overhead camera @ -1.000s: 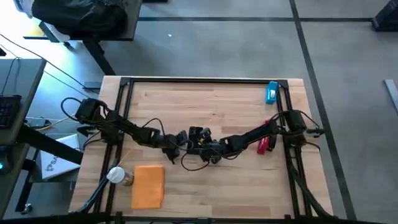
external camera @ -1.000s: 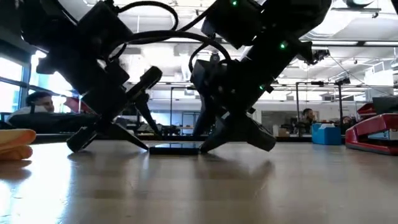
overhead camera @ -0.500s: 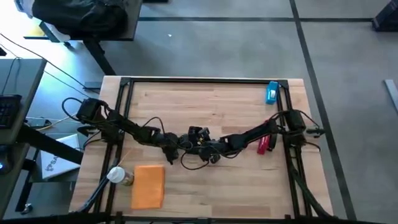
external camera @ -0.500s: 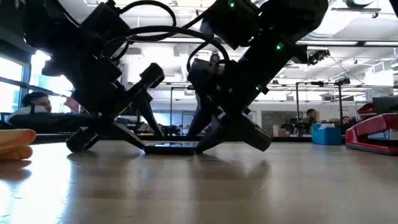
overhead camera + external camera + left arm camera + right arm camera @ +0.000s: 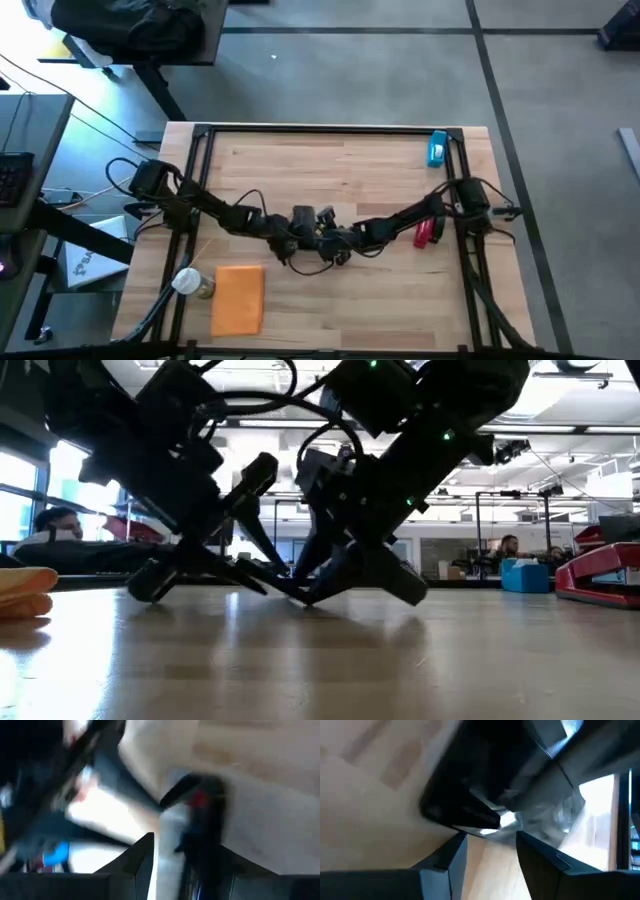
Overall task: Apply microfiber cloth
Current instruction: Spray the black cellphone using the spray bottle
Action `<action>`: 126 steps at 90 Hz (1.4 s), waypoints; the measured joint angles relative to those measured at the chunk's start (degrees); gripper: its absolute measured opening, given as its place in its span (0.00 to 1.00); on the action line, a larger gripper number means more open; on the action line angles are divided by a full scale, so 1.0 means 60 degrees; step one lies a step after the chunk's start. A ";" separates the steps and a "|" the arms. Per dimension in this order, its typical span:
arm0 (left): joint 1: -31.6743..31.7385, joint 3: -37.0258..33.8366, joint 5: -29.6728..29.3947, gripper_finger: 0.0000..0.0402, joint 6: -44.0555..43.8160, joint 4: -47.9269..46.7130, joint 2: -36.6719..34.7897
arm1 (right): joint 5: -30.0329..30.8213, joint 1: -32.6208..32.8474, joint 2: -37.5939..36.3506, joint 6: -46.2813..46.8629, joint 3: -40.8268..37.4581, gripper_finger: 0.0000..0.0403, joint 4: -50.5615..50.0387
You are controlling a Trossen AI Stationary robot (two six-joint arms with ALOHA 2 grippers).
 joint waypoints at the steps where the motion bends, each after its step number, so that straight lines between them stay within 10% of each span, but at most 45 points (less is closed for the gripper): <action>1: -0.0008 -0.0001 -0.0058 0.30 -0.0031 0.0009 -0.0007 | 0.0010 0.0013 0.0000 0.0000 -0.0001 0.35 0.0001; 43: -0.0687 0.0011 -0.0307 0.17 0.0159 -0.0191 -0.0087 | 0.1112 0.0317 -0.0834 0.0041 -0.0003 0.35 -0.0224; 86: -0.1164 0.0029 -0.2758 0.02 -0.0903 0.2428 -0.0255 | 0.3077 0.0473 -0.3540 0.0005 0.0001 0.35 -0.1990; 126: 0.0963 -0.0565 0.0784 0.02 -0.8711 0.2749 -0.3777 | 0.1202 0.0343 -0.5832 0.2682 0.0008 0.35 -0.2581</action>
